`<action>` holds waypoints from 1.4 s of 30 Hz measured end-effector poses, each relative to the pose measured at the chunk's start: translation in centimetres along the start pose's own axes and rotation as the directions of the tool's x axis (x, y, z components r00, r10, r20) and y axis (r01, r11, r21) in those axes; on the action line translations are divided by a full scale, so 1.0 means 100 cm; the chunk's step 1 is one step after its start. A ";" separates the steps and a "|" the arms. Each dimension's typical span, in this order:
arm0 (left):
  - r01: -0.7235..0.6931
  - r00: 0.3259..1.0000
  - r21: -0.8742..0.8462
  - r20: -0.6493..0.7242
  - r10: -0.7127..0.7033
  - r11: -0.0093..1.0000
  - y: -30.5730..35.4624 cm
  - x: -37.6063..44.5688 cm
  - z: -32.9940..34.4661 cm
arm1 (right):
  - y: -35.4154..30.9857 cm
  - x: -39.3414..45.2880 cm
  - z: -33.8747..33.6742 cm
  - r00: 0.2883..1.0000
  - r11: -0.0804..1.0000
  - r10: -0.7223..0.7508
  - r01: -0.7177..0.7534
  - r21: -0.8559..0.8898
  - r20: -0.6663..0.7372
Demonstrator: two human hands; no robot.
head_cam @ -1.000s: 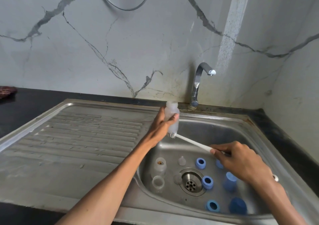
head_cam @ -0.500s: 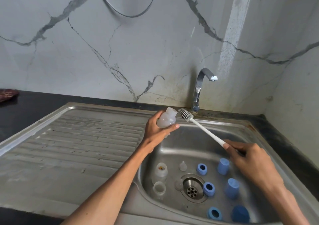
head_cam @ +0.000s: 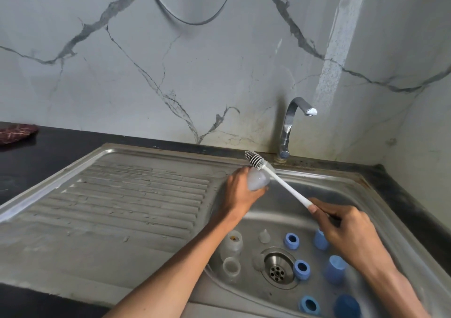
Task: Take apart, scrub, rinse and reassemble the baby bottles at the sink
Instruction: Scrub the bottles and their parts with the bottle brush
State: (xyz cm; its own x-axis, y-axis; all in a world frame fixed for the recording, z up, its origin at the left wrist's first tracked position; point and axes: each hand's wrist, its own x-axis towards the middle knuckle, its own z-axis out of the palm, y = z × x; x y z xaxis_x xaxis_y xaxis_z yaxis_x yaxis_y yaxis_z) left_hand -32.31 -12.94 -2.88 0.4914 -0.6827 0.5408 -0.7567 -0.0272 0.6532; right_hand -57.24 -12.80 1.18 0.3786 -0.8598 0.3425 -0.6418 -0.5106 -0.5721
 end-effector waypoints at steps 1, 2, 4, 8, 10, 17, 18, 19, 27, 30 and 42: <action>0.018 0.999 -0.030 -0.029 -0.018 0.999 -0.005 0.003 -0.003 | 0.001 0.000 -0.002 1.000 1.000 0.005 -0.006 -0.012 -0.010; 0.033 0.998 -0.041 -0.047 -0.035 0.999 -0.010 0.005 -0.006 | 0.000 -0.001 -0.002 1.000 1.000 0.008 -0.008 -0.021 -0.013; 0.035 0.997 -0.057 -0.060 -0.039 0.998 -0.015 0.005 -0.007 | 0.000 -0.001 -0.001 1.000 1.000 -0.001 0.001 -0.012 -0.008; -0.046 0.999 -0.065 -0.021 0.045 0.997 0.002 -0.004 0.004 | -0.001 0.001 0.003 1.000 1.000 -0.010 0.010 0.010 -0.017; -0.011 0.999 -0.103 -0.035 0.007 0.995 -0.001 0.000 0.002 | 0.002 0.001 -0.002 1.000 1.000 -0.007 0.007 0.009 -0.025; 0.198 0.974 -0.328 -0.041 -0.223 0.924 -0.023 0.010 -0.006 | 0.003 -0.001 -0.003 0.999 0.997 -0.042 0.041 0.065 0.022; 0.220 0.966 -0.392 -0.042 -0.256 0.893 -0.023 0.011 -0.006 | 0.004 0.000 -0.004 0.999 0.997 -0.037 0.035 0.075 0.019; 0.235 0.958 -0.450 -0.040 -0.283 0.861 -0.024 0.011 -0.007 | 0.005 0.000 -0.005 0.999 0.997 -0.031 0.029 0.071 0.017; 0.235 0.972 -0.587 0.158 -0.175 0.775 -0.008 0.001 -0.003 | 0.009 0.006 0.002 1.000 0.985 0.004 -0.004 0.175 0.000; 0.271 0.962 -0.632 0.190 -0.193 0.726 -0.004 0.001 -0.004 | 0.010 0.006 0.003 1.000 0.973 0.008 -0.014 0.229 0.029; 0.369 0.902 -0.812 0.196 -0.384 0.452 -0.009 0.018 -0.011 | 0.009 0.003 0.010 0.989 0.955 0.025 -0.067 0.290 0.146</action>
State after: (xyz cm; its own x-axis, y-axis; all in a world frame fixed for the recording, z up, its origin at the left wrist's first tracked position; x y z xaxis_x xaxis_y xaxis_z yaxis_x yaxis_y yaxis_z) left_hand -30.28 -13.38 -1.90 0.6496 -0.7486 0.1330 0.1891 0.3286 0.9253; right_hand -57.00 -13.53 0.01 0.4558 -0.8637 0.2151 -0.4450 -0.4304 -0.7853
